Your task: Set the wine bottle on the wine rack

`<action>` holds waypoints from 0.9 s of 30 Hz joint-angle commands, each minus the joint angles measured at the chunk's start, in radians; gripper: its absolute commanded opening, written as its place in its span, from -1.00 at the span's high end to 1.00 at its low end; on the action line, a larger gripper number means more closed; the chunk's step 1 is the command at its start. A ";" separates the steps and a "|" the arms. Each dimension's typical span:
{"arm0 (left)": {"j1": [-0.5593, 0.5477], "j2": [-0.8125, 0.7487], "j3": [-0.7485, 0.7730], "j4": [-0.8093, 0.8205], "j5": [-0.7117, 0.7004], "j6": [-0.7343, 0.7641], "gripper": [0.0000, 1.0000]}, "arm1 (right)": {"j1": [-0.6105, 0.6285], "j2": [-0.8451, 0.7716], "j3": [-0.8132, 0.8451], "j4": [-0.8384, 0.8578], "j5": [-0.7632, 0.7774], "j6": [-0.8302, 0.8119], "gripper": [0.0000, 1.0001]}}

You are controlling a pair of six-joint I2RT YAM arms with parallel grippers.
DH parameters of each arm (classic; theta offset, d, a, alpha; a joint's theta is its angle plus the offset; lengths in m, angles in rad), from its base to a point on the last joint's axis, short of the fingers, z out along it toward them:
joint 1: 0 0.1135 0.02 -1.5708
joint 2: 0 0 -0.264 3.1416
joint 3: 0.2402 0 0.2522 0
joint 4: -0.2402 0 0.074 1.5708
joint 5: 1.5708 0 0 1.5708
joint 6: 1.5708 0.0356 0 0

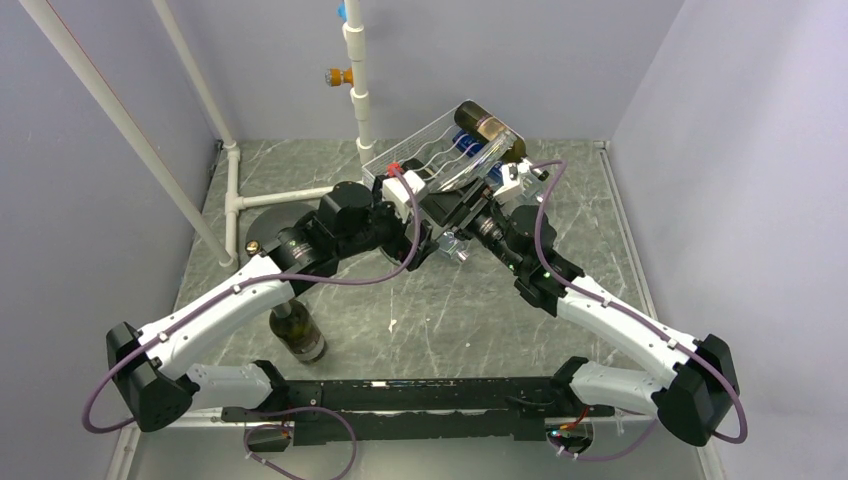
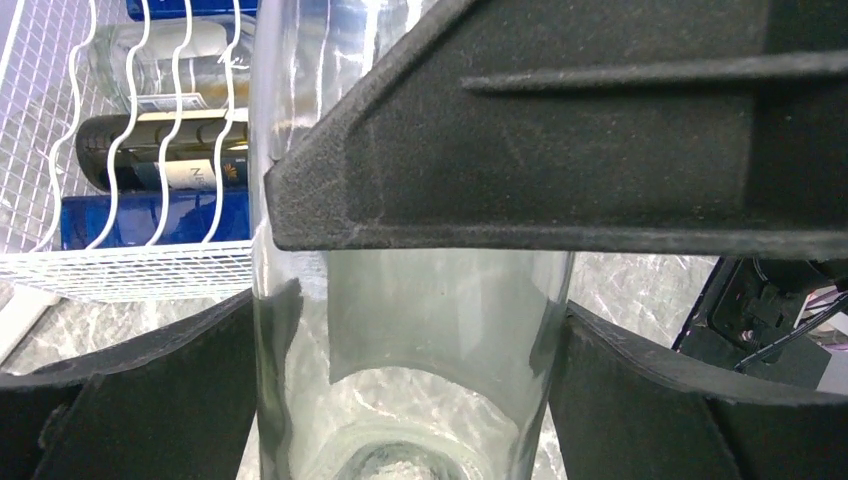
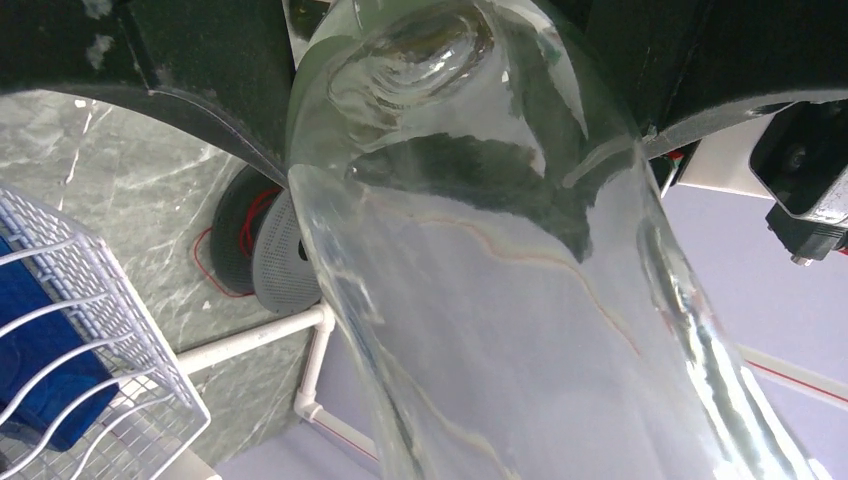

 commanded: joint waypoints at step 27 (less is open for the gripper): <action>0.003 -0.157 -0.079 0.099 -0.309 0.024 1.00 | -0.012 -0.182 0.108 -0.332 0.102 -0.262 -0.99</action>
